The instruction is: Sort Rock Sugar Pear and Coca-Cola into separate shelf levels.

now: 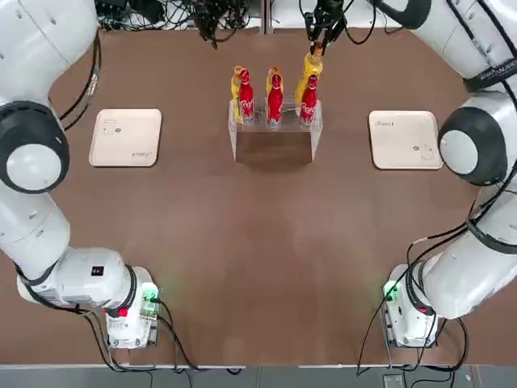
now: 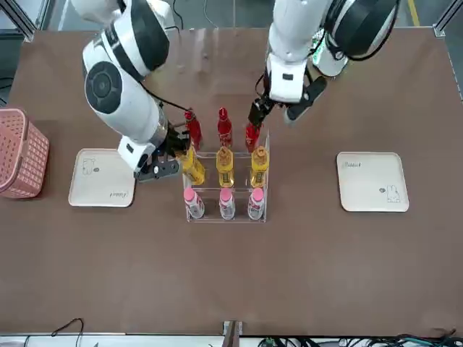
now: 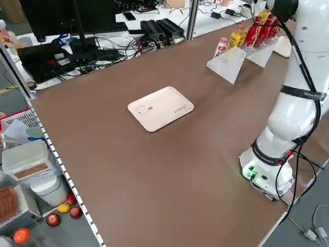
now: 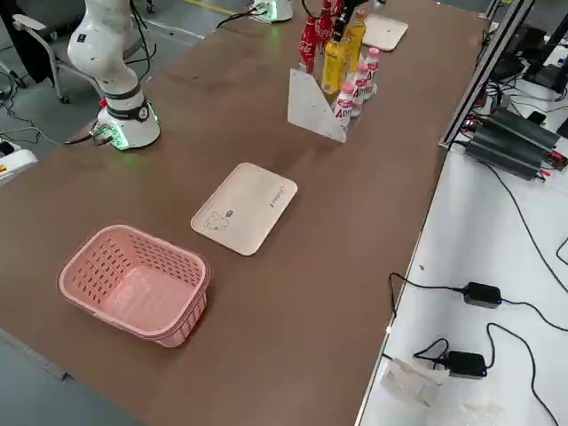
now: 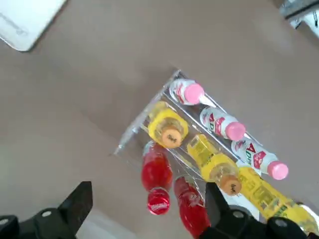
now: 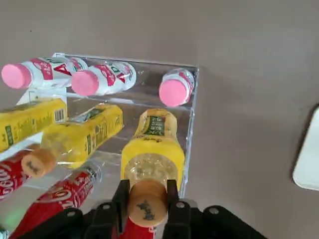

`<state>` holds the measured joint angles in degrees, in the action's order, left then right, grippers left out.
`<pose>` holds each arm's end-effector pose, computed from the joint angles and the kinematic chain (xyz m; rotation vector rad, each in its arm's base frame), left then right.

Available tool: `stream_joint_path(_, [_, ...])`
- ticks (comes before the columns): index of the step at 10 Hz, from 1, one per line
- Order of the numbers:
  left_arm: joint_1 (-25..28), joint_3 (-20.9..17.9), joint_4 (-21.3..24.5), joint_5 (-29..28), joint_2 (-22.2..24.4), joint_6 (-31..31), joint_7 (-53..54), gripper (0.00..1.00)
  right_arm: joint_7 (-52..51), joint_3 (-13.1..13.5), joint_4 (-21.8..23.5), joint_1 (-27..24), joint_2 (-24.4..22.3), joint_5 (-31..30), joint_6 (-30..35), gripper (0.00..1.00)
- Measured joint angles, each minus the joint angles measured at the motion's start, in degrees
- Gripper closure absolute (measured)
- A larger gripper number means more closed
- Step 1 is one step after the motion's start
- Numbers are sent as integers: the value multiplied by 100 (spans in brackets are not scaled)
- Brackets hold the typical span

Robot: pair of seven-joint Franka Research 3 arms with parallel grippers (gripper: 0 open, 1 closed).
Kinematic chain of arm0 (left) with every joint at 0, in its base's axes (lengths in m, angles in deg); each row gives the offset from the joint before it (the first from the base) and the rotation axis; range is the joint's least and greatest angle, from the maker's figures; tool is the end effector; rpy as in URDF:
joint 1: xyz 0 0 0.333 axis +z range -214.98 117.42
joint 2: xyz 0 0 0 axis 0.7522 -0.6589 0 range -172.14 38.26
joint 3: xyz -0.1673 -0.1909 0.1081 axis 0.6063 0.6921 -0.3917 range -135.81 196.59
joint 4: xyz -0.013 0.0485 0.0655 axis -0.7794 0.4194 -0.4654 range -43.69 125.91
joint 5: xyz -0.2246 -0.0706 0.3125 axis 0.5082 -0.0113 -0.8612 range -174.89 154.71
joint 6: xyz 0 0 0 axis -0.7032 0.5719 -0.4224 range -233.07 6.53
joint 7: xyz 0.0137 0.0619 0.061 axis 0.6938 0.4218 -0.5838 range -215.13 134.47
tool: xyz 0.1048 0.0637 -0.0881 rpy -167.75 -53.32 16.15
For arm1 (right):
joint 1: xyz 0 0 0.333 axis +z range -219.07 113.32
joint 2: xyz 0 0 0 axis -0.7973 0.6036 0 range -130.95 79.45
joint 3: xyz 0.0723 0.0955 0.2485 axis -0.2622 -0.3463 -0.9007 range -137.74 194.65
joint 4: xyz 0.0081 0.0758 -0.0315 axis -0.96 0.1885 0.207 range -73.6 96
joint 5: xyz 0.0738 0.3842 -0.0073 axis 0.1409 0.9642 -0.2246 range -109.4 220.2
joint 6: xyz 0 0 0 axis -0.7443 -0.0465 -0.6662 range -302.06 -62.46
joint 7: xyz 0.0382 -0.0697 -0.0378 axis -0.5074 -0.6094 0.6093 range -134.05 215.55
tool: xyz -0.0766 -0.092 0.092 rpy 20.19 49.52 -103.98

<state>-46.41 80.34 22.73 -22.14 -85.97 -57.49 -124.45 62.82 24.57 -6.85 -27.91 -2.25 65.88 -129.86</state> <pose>0.4874 -0.3806 0.5391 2.8917 1.0273 -0.0193 0.5612 0.3324 0.4352 -2.9715 -0.1466 0.2349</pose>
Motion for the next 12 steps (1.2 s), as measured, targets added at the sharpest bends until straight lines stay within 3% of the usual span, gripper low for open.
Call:
stream_joint_path(4, [1653,-7,-3,598,419,633,2185,0,7,0,272,-3,54,8,-2,66])
stream_joint_path(9, [2453,-29,29,605,424,684,4183,0,161,-2,529,-4,68,15,-261,65])
stream_joint_path(10, [2636,-37,32,604,423,684,4632,0,225,-2,518,-4,61,36,-268,52])
stream_joint_path(12, [3003,-41,32,604,423,684,5529,0,294,-5,507,-7,34,60,-276,40])
